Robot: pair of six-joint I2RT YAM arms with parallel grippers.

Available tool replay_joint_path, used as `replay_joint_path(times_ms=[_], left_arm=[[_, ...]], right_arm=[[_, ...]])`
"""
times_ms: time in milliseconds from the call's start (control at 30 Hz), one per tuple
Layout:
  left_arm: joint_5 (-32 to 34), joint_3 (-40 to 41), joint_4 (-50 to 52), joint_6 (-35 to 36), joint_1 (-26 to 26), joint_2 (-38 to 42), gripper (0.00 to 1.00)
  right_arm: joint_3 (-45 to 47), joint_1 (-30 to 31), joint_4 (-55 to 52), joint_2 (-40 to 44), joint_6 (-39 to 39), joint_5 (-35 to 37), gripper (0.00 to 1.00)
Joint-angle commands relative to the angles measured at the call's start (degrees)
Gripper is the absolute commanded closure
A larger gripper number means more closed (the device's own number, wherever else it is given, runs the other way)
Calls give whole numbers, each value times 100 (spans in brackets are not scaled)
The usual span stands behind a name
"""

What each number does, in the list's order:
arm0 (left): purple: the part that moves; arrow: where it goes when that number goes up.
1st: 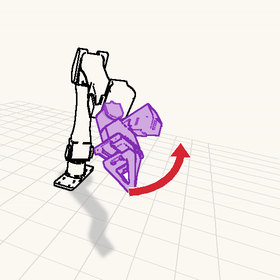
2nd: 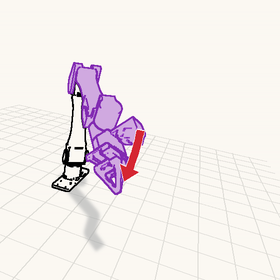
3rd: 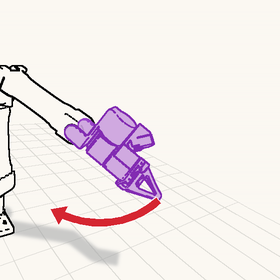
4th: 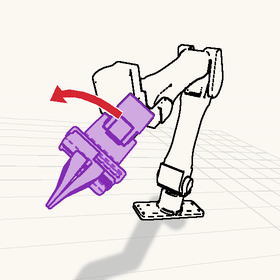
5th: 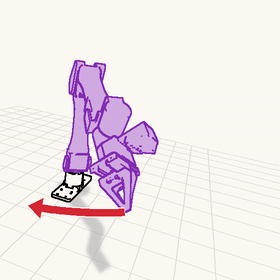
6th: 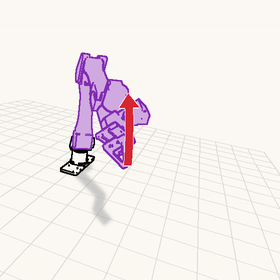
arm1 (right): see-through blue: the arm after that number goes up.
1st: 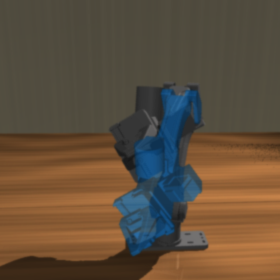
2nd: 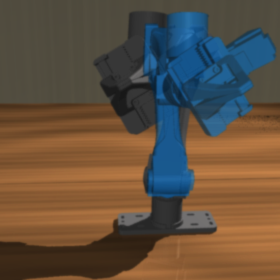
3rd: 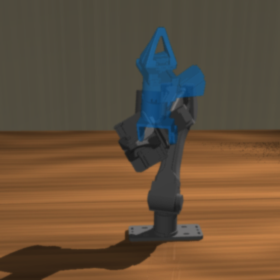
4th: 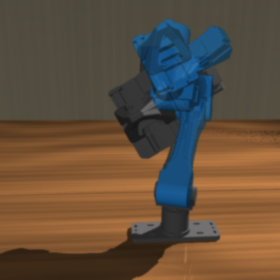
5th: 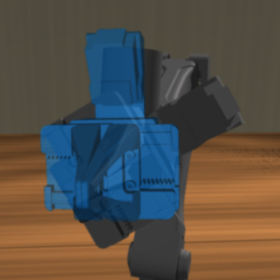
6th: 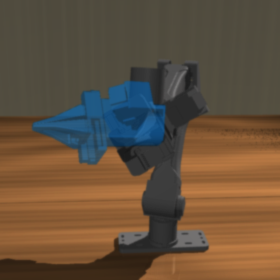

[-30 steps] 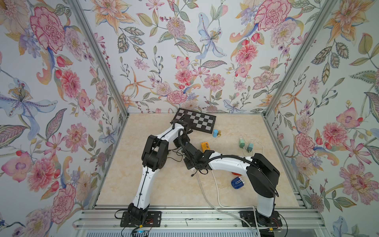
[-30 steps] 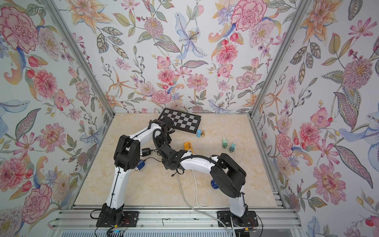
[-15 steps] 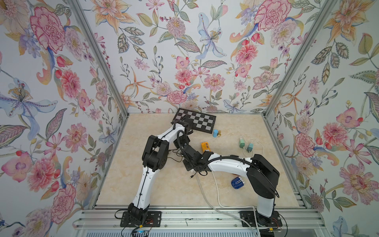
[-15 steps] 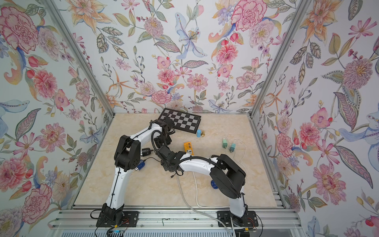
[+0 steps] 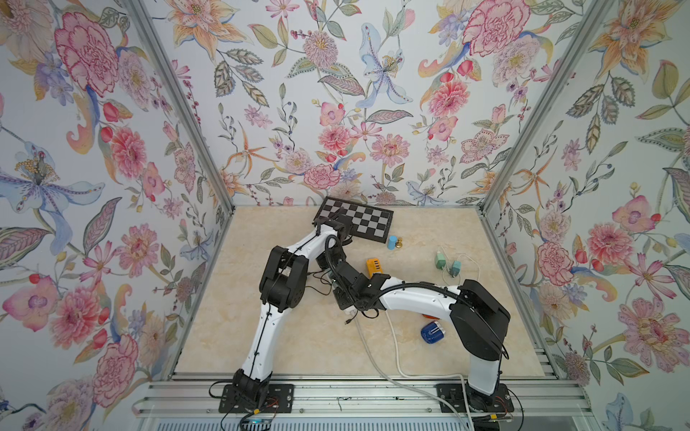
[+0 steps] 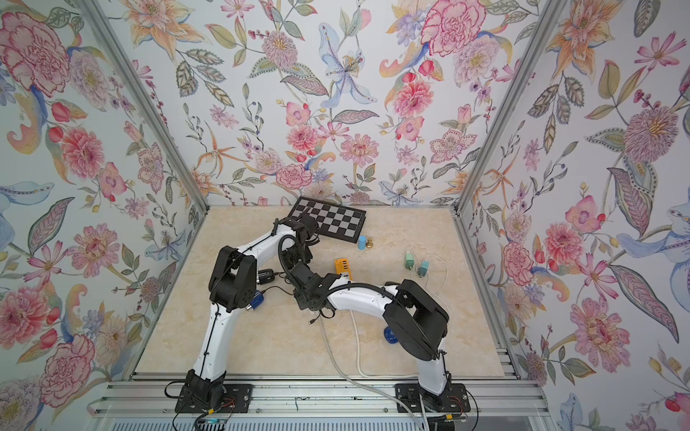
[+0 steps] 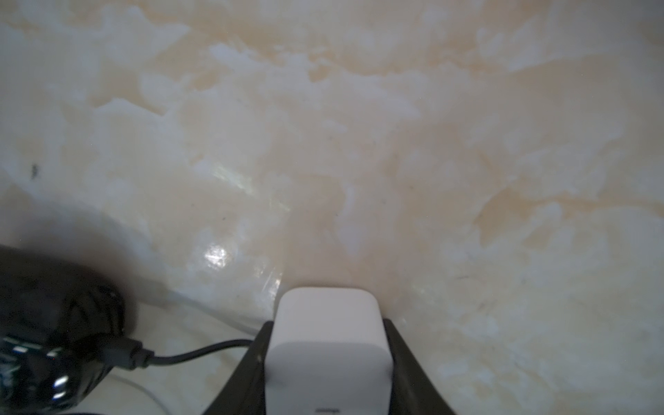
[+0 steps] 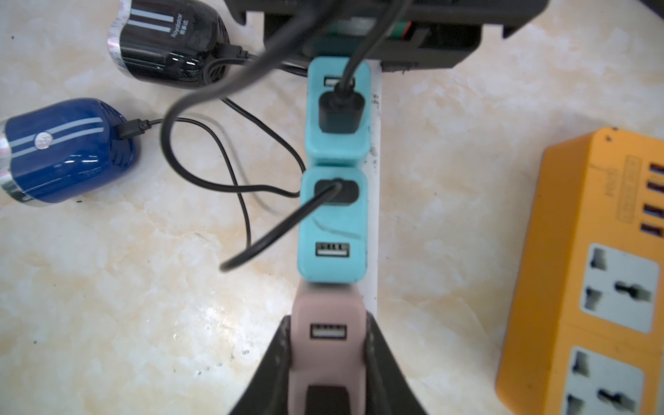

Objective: Unplug the electric shaver
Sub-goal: Remove the plug from the socket.

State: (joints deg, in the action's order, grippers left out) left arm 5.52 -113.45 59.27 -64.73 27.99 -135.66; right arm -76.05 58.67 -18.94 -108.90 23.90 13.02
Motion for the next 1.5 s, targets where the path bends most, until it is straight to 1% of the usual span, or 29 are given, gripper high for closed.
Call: replay_joint_path(times_ms=[0, 67, 200, 267, 367, 433, 667, 733, 800, 933, 967, 1033, 1233, 1333, 1467], left_arm=[[191, 116, -82, -53, 154, -368, 71], [211, 108, -80, -49, 154, -368, 71], [184, 77, -55, -49, 154, -407, 71], [171, 74, -55, -53, 154, -416, 71], [203, 75, -38, -24, 155, -426, 71], [256, 101, -40, -14, 154, -409, 71], [327, 224, -116, -4, 163, -339, 71], [338, 252, -143, 3, 176, -321, 71], [332, 268, -143, -5, 172, -321, 71], [310, 279, -170, -5, 172, -330, 71], [309, 271, -170, -9, 182, -336, 71], [316, 269, -161, -13, 189, -326, 71], [349, 185, -109, -2, 186, -363, 71], [351, 174, -91, 7, 186, -377, 71], [352, 183, -108, 14, 194, -391, 72]], right_arm=[[-168, 213, 447, 418, -470, 310, 93], [-331, 431, 336, 331, -812, 700, 93], [-444, 798, 304, 132, -879, 1171, 94], [-531, 901, 304, 39, -933, 1194, 94], [-625, 854, 233, 27, -876, 969, 94], [-576, 705, 230, 142, -763, 698, 94], [-116, -165, 404, 574, -131, -972, 95], [28, -366, 521, 660, 60, -1259, 95], [99, -421, 593, 719, 54, -1319, 97], [57, -340, 589, 709, -97, -1329, 97], [37, -299, 588, 692, -105, -1267, 96], [-34, -110, 537, 673, -279, -921, 96], [-481, 626, 61, 367, -846, 629, 98], [-606, 778, -5, 300, -970, 970, 98], [-665, 753, -57, 295, -974, 856, 97]])
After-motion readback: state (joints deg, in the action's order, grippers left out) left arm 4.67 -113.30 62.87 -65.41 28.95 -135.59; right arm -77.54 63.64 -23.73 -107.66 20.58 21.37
